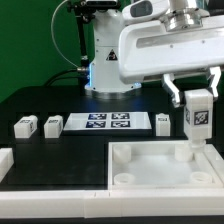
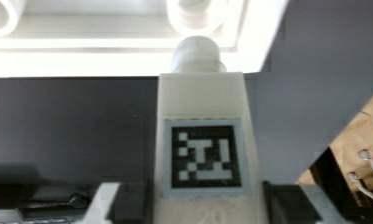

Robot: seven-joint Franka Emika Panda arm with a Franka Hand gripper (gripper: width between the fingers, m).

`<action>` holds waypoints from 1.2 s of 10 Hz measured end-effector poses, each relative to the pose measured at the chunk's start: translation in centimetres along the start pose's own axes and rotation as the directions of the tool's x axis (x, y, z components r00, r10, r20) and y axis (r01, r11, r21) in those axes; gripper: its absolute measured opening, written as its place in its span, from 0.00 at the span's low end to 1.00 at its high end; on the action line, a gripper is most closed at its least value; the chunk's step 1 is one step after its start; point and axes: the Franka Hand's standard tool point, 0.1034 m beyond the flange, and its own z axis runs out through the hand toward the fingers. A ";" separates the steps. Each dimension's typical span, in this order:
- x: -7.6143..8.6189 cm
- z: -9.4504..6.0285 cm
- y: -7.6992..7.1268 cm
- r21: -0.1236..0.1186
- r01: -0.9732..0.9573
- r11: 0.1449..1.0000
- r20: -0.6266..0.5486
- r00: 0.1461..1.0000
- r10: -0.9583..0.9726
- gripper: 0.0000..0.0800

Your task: Assemble one leg

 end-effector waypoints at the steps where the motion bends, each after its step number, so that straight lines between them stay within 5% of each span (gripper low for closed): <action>1: -0.5 0.6 -0.2 0.002 0.001 1.000 0.009 1.000 -0.001 0.37; 12: -2.8 3.6 -0.6 0.004 0.006 1.000 0.025 1.000 -0.006 0.37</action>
Offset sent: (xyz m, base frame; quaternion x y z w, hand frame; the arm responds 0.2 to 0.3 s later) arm 0.0036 0.0111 -0.0134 -0.0083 0.0166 0.0144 0.9997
